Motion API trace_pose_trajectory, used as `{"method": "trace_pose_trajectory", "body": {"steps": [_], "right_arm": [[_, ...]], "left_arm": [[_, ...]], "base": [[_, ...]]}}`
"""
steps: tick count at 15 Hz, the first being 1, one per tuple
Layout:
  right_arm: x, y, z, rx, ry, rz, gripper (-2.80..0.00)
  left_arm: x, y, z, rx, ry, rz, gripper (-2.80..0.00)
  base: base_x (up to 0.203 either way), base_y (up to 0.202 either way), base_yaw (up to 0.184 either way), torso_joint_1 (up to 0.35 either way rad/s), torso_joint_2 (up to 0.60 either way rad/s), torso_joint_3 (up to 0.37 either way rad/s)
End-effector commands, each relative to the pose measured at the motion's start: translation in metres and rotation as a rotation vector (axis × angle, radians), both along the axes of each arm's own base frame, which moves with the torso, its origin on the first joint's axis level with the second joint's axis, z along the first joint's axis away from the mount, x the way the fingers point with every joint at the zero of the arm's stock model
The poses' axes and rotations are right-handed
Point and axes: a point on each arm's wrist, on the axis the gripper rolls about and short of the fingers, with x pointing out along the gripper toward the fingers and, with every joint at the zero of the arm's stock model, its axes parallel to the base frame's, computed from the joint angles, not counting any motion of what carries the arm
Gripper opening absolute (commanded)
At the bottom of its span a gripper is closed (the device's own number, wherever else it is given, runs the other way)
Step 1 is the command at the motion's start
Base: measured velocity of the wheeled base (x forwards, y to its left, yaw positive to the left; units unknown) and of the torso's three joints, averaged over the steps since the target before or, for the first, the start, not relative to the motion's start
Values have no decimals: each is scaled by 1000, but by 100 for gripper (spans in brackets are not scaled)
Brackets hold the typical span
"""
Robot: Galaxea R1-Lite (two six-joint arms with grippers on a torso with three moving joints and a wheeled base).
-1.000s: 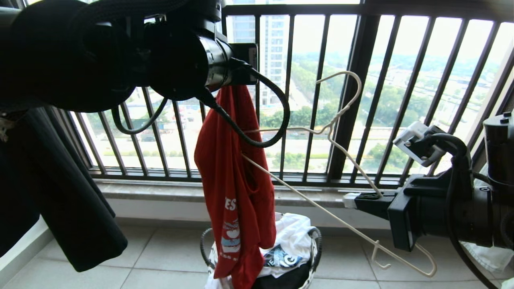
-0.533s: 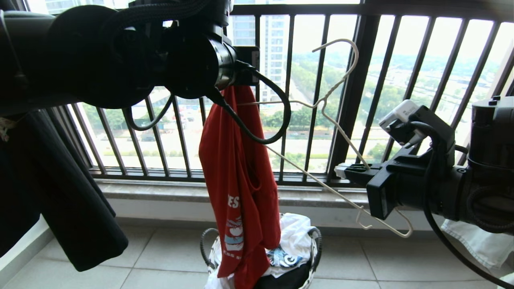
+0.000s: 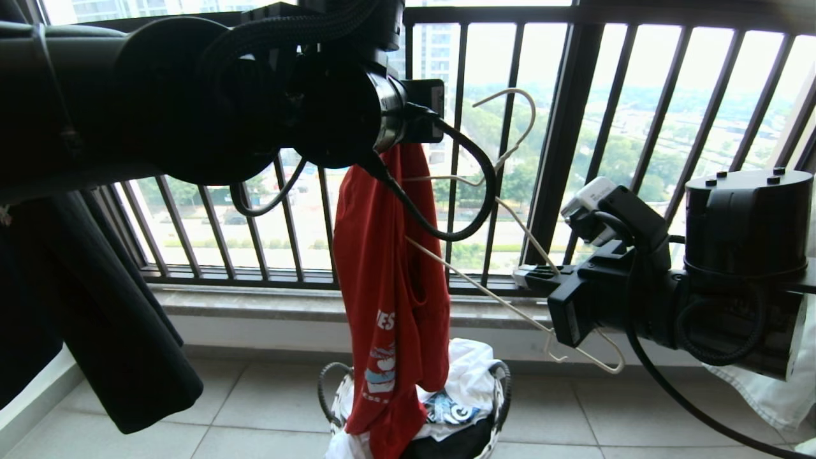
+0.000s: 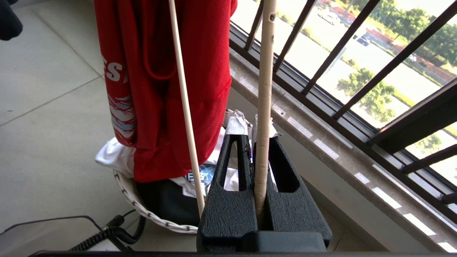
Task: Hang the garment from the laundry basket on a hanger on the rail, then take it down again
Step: Hang the clothes on the clothes rack
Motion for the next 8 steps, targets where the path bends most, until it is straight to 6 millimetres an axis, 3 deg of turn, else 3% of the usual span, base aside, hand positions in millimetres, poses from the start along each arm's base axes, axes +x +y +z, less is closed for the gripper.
{"method": "trace_pose_trajectory", "body": {"steps": [1, 8], "right_arm": [[2, 2, 1, 18, -18, -5, -280], [10, 6, -2, 54, 2, -16, -280]], "left_arm": [[-6, -11, -4, -12, 20, -28, -280], [-27, -20, -2, -88, 54, -75, -280]], "base": [[0, 0, 0, 0, 0, 0], [0, 0, 0, 0, 0, 0]]}}
